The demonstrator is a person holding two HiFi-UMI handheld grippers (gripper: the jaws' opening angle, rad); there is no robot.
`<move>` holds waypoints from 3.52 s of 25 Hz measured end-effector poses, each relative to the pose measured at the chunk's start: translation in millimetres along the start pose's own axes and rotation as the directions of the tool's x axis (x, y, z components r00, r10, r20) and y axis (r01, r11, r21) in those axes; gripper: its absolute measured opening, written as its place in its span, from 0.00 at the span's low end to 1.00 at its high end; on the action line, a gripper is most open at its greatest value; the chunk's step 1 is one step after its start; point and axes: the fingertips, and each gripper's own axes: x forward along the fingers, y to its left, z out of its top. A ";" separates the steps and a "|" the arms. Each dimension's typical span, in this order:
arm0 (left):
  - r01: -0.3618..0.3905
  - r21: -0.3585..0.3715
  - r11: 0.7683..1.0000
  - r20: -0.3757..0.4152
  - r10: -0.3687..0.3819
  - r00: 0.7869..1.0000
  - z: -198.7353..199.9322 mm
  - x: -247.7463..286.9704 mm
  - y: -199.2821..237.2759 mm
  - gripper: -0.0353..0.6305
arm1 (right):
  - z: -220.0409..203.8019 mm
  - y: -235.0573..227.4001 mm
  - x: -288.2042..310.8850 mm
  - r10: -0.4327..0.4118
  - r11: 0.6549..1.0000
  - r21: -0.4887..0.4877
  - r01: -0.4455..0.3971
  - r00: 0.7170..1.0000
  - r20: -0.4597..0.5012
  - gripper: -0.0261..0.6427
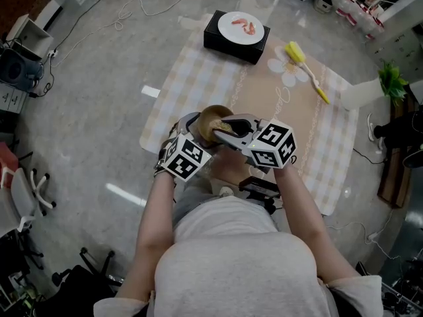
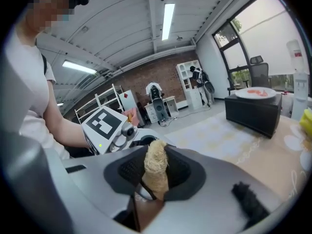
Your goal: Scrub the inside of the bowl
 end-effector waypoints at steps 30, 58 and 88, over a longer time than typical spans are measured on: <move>0.015 0.033 0.999 -0.016 -0.014 1.000 -0.3 0.8 -0.8 0.79 | 16.8 -68.1 4.3 -0.339 0.933 -0.125 0.338 0.941 0.010 0.19; 0.019 0.037 0.999 -0.022 -0.018 1.000 -1.5 1.5 -0.7 0.79 | -30.6 -13.2 -8.7 -0.099 0.991 -0.114 0.071 0.960 -0.261 0.19; 0.020 0.043 0.999 -0.029 -0.018 0.999 -2.5 1.5 -0.6 0.79 | -13.7 -69.2 16.8 -0.405 0.911 -0.146 0.386 0.902 -0.146 0.19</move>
